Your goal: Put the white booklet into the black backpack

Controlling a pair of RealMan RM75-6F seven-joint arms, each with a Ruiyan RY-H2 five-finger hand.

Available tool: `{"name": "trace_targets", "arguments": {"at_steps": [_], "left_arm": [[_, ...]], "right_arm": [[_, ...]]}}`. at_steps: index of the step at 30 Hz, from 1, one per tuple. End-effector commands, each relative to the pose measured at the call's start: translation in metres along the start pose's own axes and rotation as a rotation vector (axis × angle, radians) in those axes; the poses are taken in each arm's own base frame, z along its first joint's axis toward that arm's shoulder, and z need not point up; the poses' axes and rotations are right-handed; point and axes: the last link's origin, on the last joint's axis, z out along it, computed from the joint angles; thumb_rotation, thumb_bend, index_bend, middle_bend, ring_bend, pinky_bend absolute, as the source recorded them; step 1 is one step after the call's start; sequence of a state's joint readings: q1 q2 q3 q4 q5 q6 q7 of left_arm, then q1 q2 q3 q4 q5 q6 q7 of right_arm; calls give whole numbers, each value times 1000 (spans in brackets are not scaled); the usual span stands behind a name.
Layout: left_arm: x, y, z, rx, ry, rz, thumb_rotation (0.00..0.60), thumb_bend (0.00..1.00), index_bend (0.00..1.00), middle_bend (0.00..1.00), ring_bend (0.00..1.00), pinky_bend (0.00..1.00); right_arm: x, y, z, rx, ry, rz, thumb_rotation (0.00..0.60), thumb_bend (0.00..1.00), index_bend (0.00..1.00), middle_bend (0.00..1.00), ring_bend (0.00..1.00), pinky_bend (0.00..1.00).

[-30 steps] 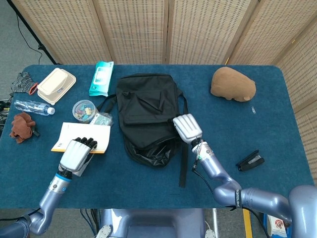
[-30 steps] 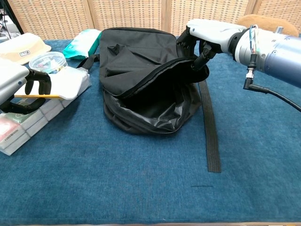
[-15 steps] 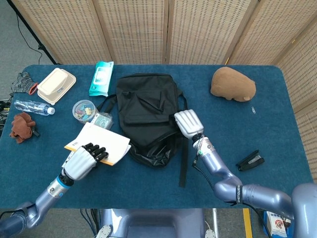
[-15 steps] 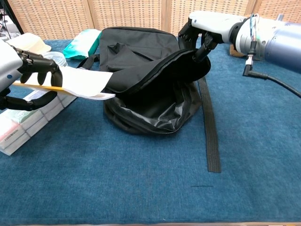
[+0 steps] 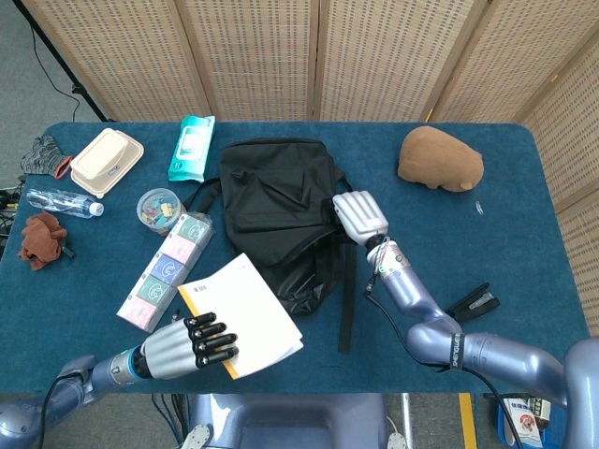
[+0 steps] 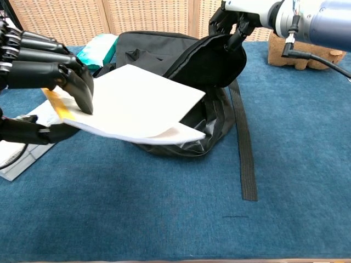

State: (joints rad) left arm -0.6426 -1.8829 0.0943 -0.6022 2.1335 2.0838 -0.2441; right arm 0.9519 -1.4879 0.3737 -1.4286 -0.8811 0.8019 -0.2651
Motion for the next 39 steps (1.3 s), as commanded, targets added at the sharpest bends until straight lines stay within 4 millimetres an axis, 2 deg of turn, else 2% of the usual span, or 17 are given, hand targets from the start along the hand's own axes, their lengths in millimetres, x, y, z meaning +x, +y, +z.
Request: {"name": "trace_targets", "arguments": {"at_steps": [1, 9, 19, 26, 30, 39], "left_arm": [[-7, 2, 14, -73, 15, -14, 600, 613, 806, 649, 611, 723], [-22, -1, 32, -168, -12, -31, 600, 611, 806, 650, 611, 723], [-45, -16, 57, -241, -91, -6, 600, 609, 806, 651, 611, 723], [-60, -24, 66, -263, -162, 12, 600, 609, 806, 652, 611, 723], [-65, -34, 67, -255, -220, 47, 600, 609, 806, 652, 611, 723], [-75, -53, 77, -254, -323, 95, 600, 603, 806, 652, 607, 723]], "right_arm": [[6, -3, 4, 0, -19, 36, 600, 562, 624, 583, 437, 513], [8, -5, 5, 8, -62, 77, 600, 567, 632, 590, 437, 513], [18, -8, 10, 27, -94, 160, 600, 569, 634, 592, 437, 513], [26, -9, 14, 44, -96, 193, 600, 568, 636, 593, 437, 513], [30, -7, 13, 51, -102, 194, 600, 569, 638, 595, 437, 513], [26, -6, 7, 56, -143, 234, 600, 570, 639, 598, 437, 513]]}}
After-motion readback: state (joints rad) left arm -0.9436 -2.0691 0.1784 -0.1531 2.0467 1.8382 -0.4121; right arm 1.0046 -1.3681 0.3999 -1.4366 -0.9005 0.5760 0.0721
